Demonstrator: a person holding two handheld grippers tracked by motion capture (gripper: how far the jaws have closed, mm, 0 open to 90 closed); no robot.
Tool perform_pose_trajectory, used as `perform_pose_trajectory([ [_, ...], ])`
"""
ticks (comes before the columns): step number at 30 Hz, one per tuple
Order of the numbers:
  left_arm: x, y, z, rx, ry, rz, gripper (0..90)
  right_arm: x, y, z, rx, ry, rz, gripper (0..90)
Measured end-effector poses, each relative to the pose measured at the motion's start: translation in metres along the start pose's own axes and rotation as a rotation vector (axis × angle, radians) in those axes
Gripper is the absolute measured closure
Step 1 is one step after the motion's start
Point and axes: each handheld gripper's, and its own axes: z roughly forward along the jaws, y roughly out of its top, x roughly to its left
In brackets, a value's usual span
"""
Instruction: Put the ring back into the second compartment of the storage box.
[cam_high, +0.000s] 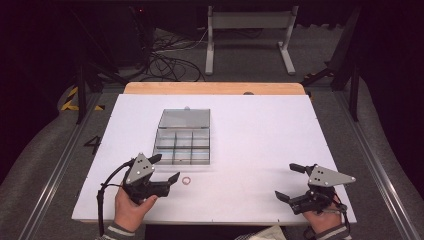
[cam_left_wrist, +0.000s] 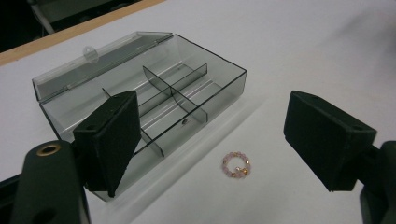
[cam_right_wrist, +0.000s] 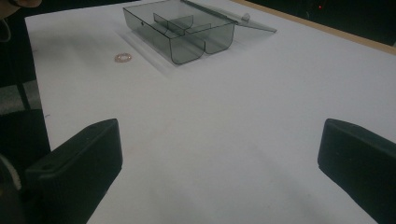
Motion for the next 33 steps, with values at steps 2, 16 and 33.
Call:
perform_pose_trajectory([
  [2, 0.0, 0.001, 0.002, 0.005, -0.001, 0.001, 19.1, 0.0, 0.0, 0.0, 0.002, 0.001, -0.003, 0.6],
  [16, 0.002, 0.007, 0.015, 0.036, -0.038, -0.022, 18.5, 0.0, 0.0, 0.002, 0.005, 0.008, -0.003, 0.6],
  [33, 0.004, 0.016, 0.03, 0.168, -0.115, -0.081, 32.1, 0.0, 0.0, 0.002, 0.008, 0.012, -0.003, 0.6],
])
